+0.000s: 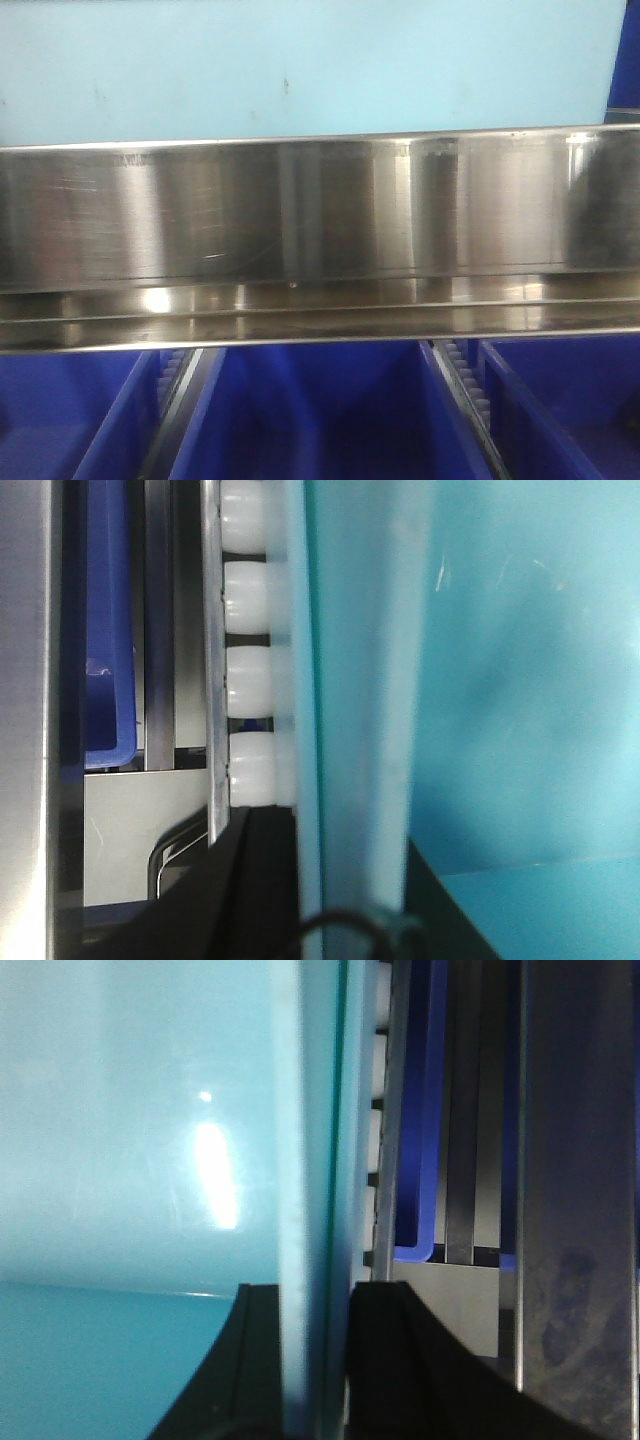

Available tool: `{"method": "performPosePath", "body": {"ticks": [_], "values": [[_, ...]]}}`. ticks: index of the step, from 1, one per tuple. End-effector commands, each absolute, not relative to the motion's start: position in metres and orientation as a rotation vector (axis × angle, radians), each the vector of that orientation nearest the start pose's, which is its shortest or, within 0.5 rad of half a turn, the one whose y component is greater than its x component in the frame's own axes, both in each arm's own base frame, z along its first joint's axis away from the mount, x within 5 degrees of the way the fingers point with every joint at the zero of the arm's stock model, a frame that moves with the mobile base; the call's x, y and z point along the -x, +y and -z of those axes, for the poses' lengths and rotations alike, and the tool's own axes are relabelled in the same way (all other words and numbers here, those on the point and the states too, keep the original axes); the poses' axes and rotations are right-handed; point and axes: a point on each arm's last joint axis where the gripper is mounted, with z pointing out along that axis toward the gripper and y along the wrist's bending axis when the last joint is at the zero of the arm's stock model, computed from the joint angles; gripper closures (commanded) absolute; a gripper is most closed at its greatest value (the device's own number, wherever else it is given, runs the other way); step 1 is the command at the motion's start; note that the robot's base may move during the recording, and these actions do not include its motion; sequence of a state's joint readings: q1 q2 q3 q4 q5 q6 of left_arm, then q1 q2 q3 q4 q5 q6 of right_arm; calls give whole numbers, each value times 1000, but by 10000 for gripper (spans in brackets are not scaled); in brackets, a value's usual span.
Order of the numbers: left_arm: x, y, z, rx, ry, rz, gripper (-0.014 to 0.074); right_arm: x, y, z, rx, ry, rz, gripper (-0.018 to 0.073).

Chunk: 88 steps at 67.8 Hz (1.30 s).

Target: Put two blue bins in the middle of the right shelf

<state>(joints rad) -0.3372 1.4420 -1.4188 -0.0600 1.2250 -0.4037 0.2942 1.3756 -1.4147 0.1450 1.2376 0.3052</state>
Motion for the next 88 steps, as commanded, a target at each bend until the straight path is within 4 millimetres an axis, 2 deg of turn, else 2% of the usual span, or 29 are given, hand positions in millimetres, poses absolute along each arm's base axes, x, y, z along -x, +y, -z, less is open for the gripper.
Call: {"method": "performPosePath", "body": {"ticks": [1, 10, 20, 28, 41, 59, 88], "values": [[-265, -102, -379, 99, 2716, 368, 707, -253, 91, -389, -24, 2677, -418, 724], [-260, -101, -403, 91, 2636, 408, 707, -247, 90, -405, 23, 2618, -428, 724], [-254, -99, -431, 47, 2532, 435, 707, -246, 93, -427, 173, 2483, -420, 724], [-251, -98, -455, -27, 2438, 443, 707, -245, 98, -450, 204, 2367, -445, 724], [-250, -97, -479, -81, 2315, 448, 707, -243, 95, -483, 213, 2219, -431, 724], [-259, -92, -492, -71, 2147, 380, 707, -243, 88, -494, 208, 2147, -332, 724], [-262, -90, -495, -72, 2102, 353, 707, -246, 86, -498, 204, 2103, -298, 724]]}}
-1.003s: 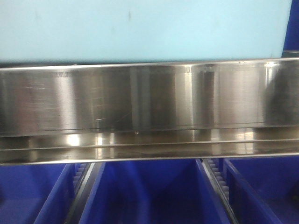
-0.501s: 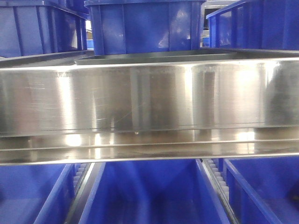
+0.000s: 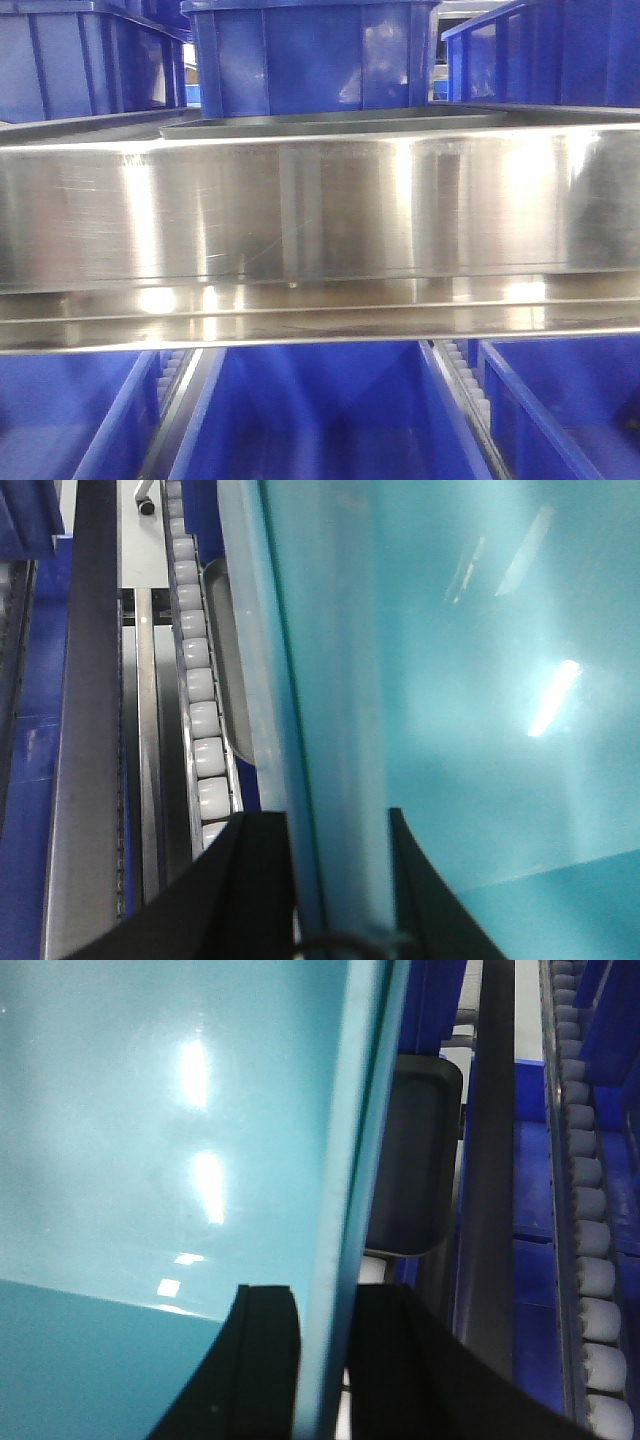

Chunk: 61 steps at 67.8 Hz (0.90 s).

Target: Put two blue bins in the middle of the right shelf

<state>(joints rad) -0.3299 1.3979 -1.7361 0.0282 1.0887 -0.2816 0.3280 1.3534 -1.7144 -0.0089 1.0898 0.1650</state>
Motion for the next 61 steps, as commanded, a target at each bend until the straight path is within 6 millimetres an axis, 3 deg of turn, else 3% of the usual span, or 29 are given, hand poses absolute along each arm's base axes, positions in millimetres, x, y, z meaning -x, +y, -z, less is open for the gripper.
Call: {"method": "performPosePath", "body": {"ticks": [1, 61], "values": [[-262, -91, -496, -72, 2100, 354, 707, -246, 86, -498, 204, 2103, -298, 724], [-266, -92, -505, -68, 1986, 381, 707, -246, 86, -498, 204, 2100, -299, 724]]}}
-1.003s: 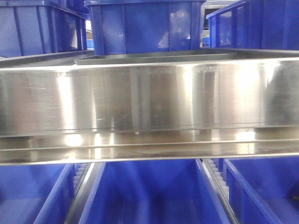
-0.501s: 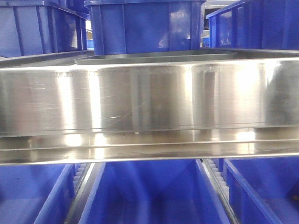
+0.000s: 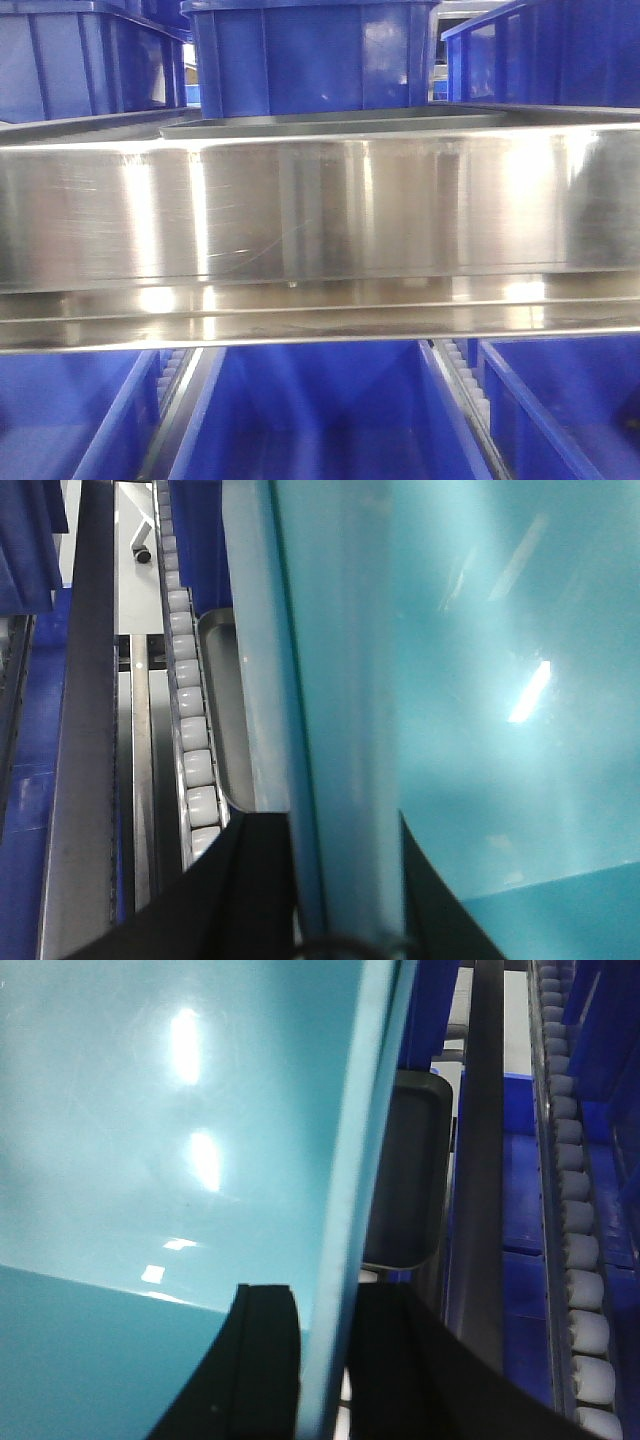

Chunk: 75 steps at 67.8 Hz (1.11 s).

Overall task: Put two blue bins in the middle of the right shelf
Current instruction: 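Pull the held bin back off the shelf, then back the base away and turn it holding the bin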

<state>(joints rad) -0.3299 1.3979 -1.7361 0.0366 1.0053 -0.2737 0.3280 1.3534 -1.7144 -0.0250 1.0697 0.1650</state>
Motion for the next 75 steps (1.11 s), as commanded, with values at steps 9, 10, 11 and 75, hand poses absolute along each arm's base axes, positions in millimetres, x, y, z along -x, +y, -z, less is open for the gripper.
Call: {"method": "performPosePath", "body": {"ticks": [9, 10, 11, 75], "values": [[-266, -92, -505, -68, 1986, 381, 707, -246, 86, -498, 204, 2100, -299, 724], [-266, -92, -505, -68, 1986, 381, 707, -246, 86, -498, 204, 2100, -299, 724], [-266, -92, -505, -68, 1986, 381, 707, -246, 86, -498, 204, 2100, -299, 724], [-273, -94, -517, -65, 1835, 413, 707, -247, 86, -498, 203, 2098, -299, 724]]}}
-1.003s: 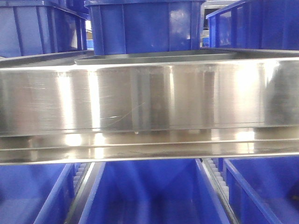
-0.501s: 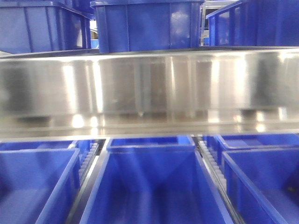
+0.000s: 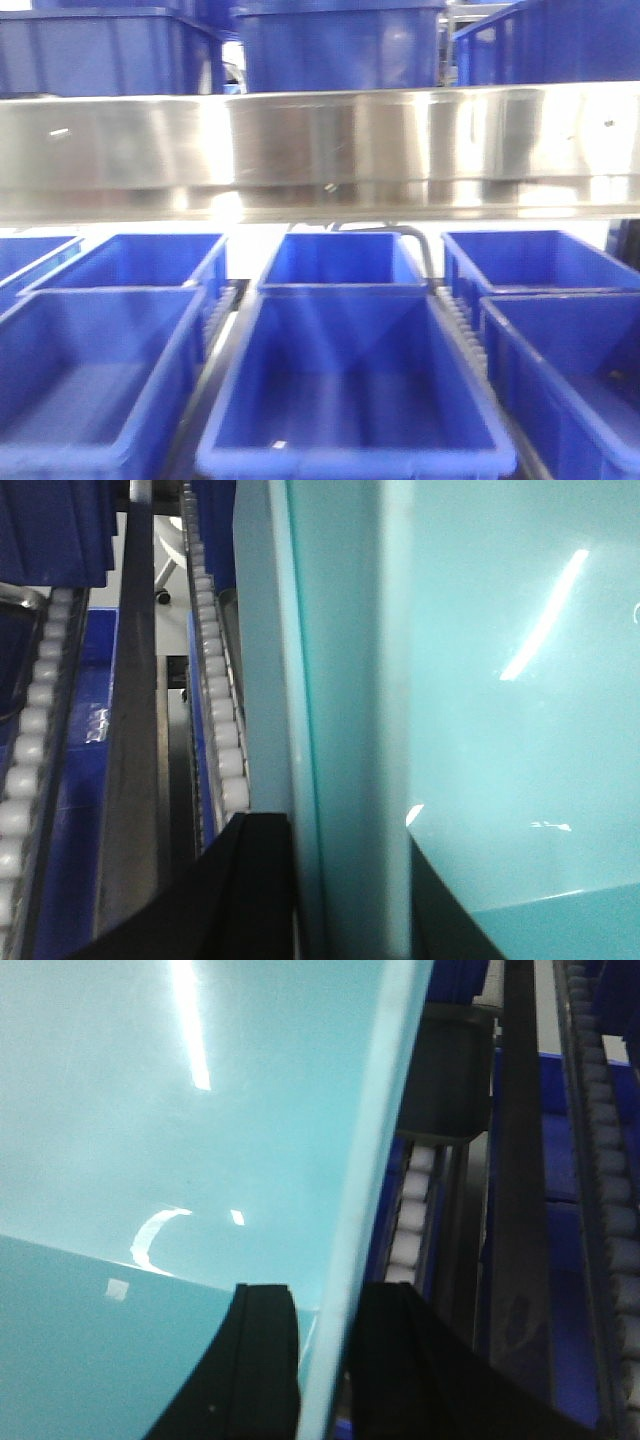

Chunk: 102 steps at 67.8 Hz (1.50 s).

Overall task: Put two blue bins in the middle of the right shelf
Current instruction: 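Back the base away and turn it holding the bin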

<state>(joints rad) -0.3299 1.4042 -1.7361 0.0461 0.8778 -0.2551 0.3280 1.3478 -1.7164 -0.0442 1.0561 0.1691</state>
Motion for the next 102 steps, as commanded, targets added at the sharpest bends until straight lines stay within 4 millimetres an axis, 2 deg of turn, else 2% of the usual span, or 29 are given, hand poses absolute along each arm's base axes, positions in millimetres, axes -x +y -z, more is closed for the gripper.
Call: {"method": "performPosePath", "body": {"ticks": [1, 102], "values": [[-273, -94, -517, -65, 1835, 413, 707, -247, 86, -498, 203, 2098, -299, 724], [-273, -94, -517, -65, 1835, 413, 707, -247, 86, -498, 203, 2098, -299, 724]]}}
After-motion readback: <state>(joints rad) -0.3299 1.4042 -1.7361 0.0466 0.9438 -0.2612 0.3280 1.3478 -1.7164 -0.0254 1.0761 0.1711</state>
